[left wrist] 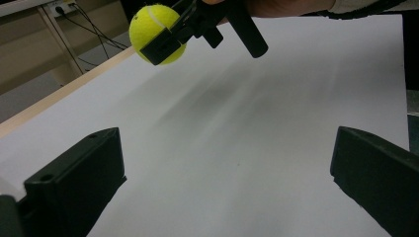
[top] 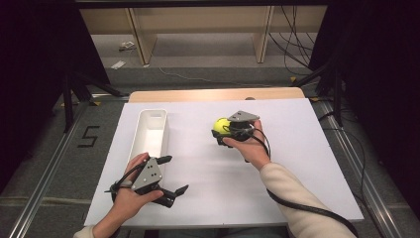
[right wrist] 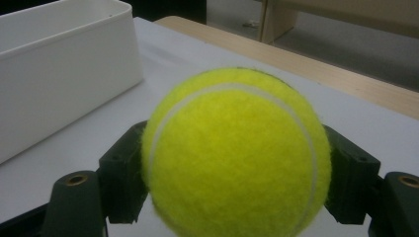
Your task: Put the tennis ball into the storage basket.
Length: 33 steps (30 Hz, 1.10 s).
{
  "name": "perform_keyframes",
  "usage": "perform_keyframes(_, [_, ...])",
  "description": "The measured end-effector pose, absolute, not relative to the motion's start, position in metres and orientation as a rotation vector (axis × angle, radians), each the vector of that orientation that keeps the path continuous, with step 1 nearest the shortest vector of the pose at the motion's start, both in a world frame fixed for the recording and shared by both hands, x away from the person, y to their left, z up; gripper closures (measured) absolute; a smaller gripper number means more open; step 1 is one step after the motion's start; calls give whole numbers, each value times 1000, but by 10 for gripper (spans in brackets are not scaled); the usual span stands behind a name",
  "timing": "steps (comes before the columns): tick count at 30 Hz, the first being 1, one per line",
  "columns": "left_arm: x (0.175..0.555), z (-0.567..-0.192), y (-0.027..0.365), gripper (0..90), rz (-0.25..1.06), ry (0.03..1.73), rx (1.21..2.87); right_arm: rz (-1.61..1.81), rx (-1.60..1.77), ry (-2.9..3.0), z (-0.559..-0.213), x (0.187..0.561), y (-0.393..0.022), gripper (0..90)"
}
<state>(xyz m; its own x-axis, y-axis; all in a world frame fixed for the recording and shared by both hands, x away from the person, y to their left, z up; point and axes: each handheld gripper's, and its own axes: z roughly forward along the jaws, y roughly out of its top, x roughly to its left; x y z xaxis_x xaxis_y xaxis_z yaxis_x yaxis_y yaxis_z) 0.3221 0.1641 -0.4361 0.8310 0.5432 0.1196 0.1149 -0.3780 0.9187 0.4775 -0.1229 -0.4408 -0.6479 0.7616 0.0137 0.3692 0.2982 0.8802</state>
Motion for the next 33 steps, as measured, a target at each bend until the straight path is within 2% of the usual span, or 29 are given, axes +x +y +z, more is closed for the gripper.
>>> perform_keyframes(33, [322, -436, 164, 0, 496, 489, 1930, 1338, 955, 2177, -433, 471, -114, 262])
